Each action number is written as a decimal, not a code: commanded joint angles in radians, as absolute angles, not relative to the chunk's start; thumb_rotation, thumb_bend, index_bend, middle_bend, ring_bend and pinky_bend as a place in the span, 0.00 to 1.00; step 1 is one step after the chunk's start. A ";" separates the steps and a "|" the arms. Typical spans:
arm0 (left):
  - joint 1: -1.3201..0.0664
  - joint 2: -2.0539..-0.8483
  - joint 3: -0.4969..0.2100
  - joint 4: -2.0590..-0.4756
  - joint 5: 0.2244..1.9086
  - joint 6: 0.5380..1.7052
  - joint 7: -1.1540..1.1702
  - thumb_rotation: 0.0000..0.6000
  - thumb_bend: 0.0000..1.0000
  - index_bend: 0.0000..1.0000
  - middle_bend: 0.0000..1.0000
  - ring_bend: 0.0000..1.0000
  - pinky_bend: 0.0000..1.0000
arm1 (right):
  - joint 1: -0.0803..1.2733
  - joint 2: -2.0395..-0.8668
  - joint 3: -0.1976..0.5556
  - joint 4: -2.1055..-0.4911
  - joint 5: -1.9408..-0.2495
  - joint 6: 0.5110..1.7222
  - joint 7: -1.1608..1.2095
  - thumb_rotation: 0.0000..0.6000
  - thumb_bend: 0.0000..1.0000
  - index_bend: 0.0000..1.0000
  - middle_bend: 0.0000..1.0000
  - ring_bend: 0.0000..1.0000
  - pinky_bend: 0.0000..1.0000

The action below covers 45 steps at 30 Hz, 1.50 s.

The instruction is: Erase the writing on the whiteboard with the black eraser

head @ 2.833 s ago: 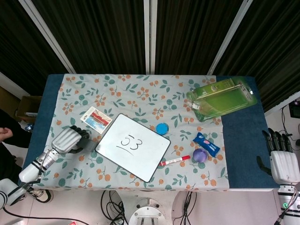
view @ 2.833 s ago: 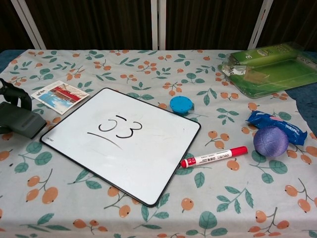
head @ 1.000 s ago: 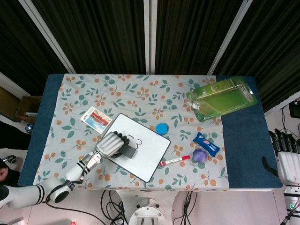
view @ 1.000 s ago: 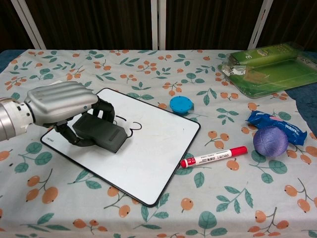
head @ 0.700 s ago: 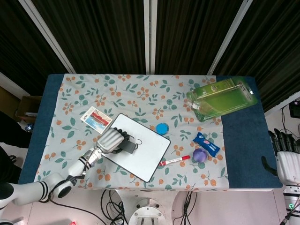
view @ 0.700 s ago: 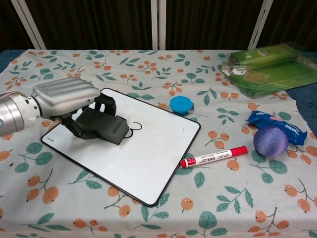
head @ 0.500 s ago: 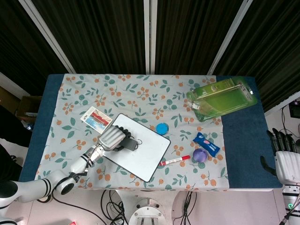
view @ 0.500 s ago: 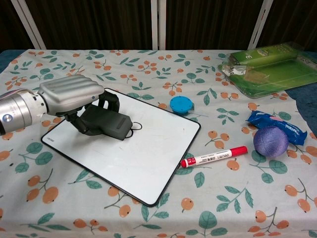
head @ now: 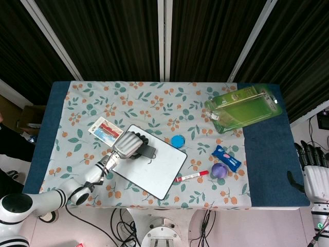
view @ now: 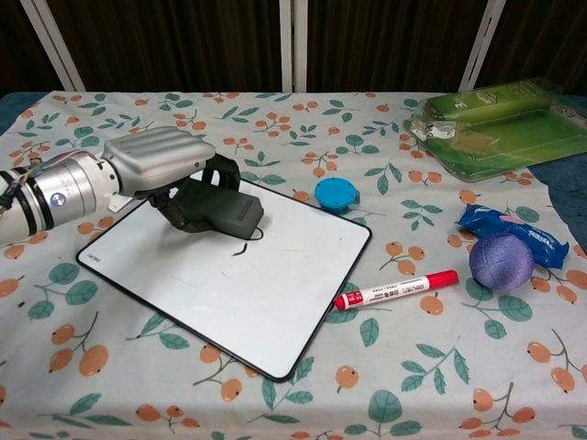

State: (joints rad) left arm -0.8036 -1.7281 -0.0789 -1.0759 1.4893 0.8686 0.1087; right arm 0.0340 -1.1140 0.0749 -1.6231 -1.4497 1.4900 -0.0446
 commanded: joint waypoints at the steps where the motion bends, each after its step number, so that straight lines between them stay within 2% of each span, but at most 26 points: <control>1: -0.825 -1.739 -0.095 -1.052 1.484 0.856 0.096 1.00 0.41 0.77 0.66 0.58 0.57 | 0.034 -1.112 0.076 -1.623 -1.447 1.490 -0.043 1.00 0.29 0.00 0.00 0.00 0.00; 9: -0.852 -1.738 -0.096 -1.040 1.470 0.822 0.067 1.00 0.41 0.77 0.66 0.58 0.58 | 0.038 -1.117 0.073 -1.619 -1.446 1.477 -0.044 1.00 0.29 0.00 0.00 0.00 0.00; 28: -0.844 -1.701 -0.035 -1.248 1.519 0.870 0.153 1.00 0.41 0.78 0.67 0.59 0.58 | 0.034 -1.123 0.067 -1.603 -1.441 1.474 -0.031 1.00 0.29 0.00 0.00 0.00 0.00; 45: -0.764 -1.559 0.069 -1.422 1.537 0.907 0.240 1.00 0.41 0.79 0.68 0.60 0.58 | 0.037 -1.128 0.065 -1.594 -1.446 1.468 -0.023 1.00 0.29 0.00 0.00 0.00 0.00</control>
